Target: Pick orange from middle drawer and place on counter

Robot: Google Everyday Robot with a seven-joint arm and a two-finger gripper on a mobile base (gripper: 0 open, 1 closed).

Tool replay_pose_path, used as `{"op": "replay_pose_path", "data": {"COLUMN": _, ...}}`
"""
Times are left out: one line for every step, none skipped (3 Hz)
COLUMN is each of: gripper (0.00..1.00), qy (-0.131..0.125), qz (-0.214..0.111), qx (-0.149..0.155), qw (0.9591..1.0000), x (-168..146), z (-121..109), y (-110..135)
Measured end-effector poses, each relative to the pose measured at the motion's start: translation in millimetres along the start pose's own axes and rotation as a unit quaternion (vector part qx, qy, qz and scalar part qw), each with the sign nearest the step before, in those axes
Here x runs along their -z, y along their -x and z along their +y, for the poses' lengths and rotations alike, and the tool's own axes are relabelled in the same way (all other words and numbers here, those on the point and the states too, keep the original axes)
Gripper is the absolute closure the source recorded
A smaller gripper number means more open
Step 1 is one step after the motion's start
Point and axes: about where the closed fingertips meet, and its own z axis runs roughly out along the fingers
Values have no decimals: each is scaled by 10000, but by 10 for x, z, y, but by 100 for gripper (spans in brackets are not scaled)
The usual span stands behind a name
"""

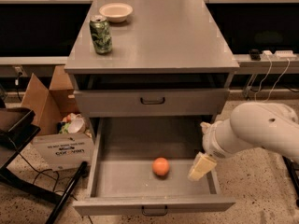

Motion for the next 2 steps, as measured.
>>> {"op": "replay_pose_path", "data": {"gripper": 0, "qy": -192, "qz": -141, "qx": -9, "qw": 9997, "x": -27, "z": -105, "y": 63}}
{"op": "replay_pose_path", "data": {"gripper": 0, "qy": -121, "qz": -132, "qx": -7, "qw": 9998, "x": -241, "z": -72, "y": 111}}
